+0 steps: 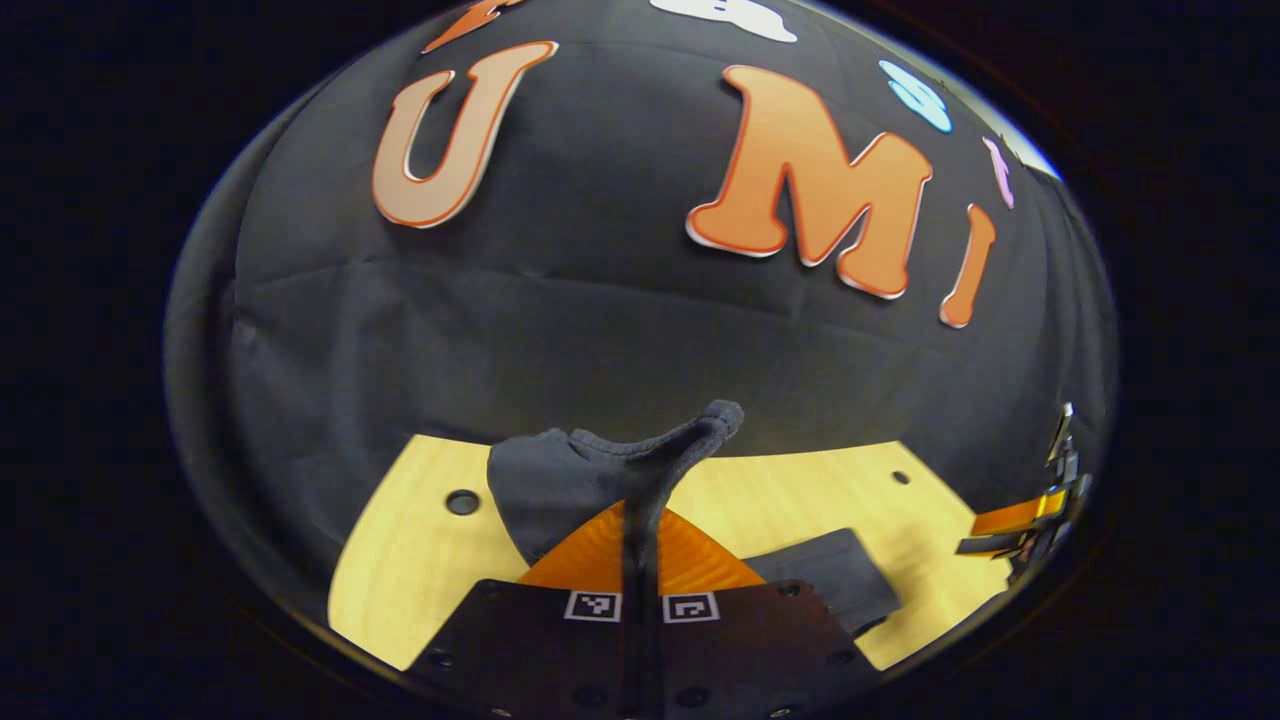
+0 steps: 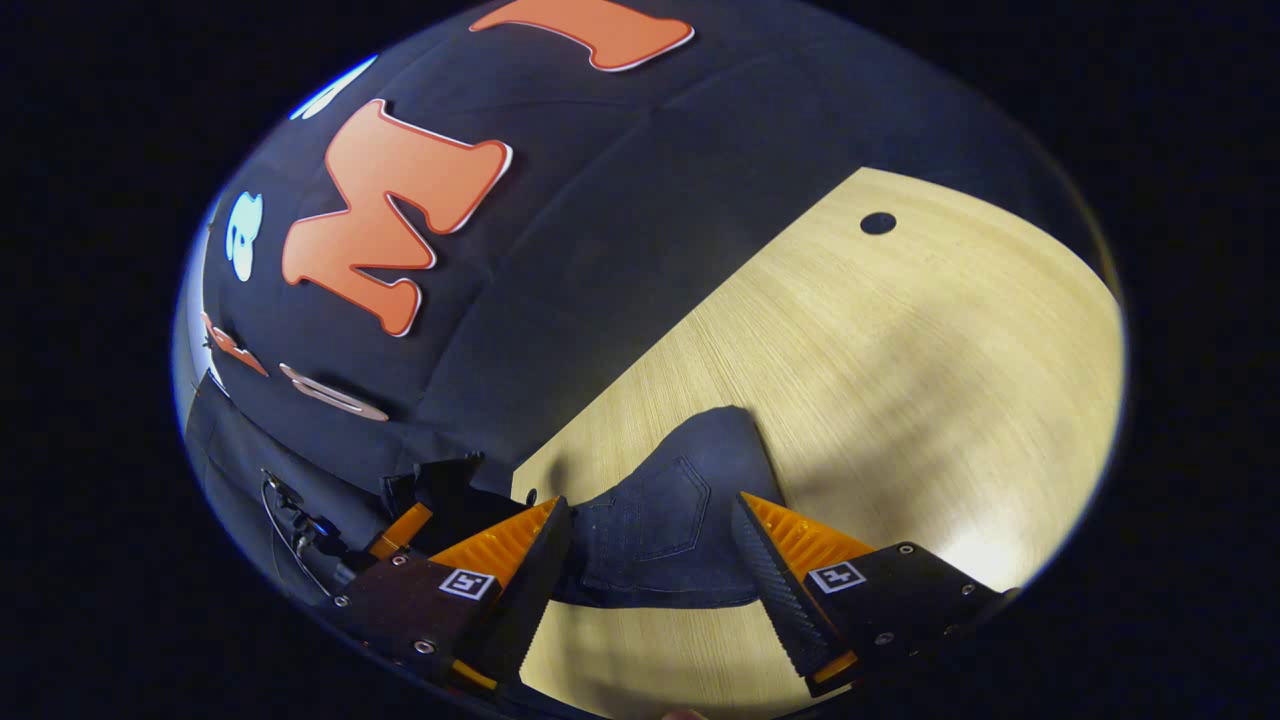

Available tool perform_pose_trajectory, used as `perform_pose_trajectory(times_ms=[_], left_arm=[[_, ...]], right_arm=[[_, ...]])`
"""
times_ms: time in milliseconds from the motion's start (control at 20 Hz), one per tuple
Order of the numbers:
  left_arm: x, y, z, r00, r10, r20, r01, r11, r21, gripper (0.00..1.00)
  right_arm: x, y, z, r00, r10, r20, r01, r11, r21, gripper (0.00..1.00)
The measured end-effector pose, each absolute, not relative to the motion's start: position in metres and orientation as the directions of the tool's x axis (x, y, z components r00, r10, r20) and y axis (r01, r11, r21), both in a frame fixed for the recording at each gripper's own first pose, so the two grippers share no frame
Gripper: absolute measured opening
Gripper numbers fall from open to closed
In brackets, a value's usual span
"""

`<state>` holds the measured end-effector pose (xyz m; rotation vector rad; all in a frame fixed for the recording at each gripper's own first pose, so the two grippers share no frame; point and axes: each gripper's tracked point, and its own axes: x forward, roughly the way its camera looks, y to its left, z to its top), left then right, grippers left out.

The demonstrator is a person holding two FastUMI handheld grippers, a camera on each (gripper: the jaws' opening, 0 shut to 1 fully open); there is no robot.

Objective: Grasp the waist and the cuffs of the jeans and fold them to make the two legs overlap; first hold the waist and fold one-third of the jeans toward the cuffs, then hold the cuffs and fold the remaining one-third in the same direction to finish folding.

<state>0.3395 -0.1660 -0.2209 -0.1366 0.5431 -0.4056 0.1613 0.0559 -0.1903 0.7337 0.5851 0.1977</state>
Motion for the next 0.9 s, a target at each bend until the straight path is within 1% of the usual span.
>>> perform_pose_trajectory(times_ms=[150,350,600,650,750,900], left_arm=[[0.310,-0.221,-0.209,0.743,-0.481,-0.465,0.404,0.877,-0.261,0.01],[0.274,-0.305,-0.217,0.662,-0.586,-0.467,0.522,0.808,-0.273,0.00],[0.219,-0.397,-0.275,0.517,-0.654,-0.552,0.605,0.735,-0.305,0.01],[0.211,-0.408,-0.290,0.495,-0.652,-0.575,0.614,0.730,-0.300,0.01],[0.204,-0.420,-0.315,0.477,-0.631,-0.611,0.622,0.734,-0.272,0.01],[0.198,-0.433,-0.335,0.476,-0.581,-0.660,0.612,0.758,-0.225,0.01]], right_arm=[[0.154,0.039,-0.180,0.835,0.369,-0.409,0.014,0.728,0.685,0.98],[0.147,0.013,-0.181,0.839,0.368,-0.402,0.010,0.727,0.686,0.98],[0.137,-0.016,-0.191,0.836,0.358,-0.415,0.029,0.727,0.686,0.98],[0.135,-0.020,-0.193,0.834,0.356,-0.421,0.032,0.732,0.681,0.98],[0.131,-0.026,-0.199,0.827,0.354,-0.436,0.037,0.740,0.672,0.98],[0.127,-0.029,-0.203,0.819,0.366,-0.443,0.033,0.739,0.673,0.98]])
